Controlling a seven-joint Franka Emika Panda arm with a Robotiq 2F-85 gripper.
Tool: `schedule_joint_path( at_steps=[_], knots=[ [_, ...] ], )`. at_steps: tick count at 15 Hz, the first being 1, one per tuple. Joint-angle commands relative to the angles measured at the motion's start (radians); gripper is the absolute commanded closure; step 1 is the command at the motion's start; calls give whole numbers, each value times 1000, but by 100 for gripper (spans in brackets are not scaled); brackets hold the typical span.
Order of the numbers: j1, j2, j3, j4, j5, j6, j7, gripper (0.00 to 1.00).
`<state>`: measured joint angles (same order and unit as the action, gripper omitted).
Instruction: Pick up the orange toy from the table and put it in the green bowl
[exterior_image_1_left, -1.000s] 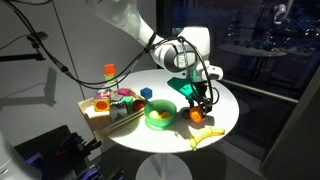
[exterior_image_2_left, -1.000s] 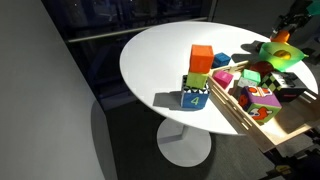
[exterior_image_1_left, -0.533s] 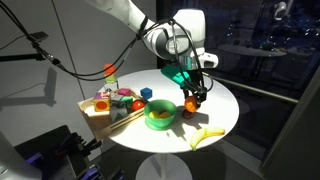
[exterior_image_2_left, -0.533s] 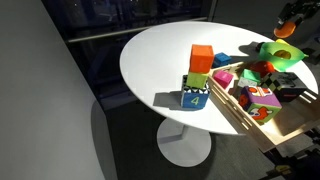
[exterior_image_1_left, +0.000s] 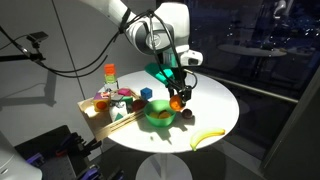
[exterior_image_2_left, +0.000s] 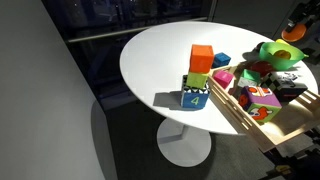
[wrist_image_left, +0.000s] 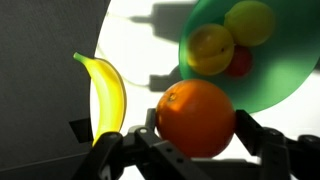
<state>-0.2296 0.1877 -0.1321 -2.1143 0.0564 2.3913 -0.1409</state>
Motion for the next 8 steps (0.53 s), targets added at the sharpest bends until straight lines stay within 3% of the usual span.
schedule_joint_path(
  at_steps=[1, 2, 4, 8],
  knots=[
    [9, -87, -4, -99, 12, 4, -50, 47],
    [12, -98, -6, -114, 8, 7, -55, 6],
    [16, -112, -9, -131, 3, 0, -55, 0],
    [19, -142, -16, -152, -17, -47, -39, 0]
  ],
)
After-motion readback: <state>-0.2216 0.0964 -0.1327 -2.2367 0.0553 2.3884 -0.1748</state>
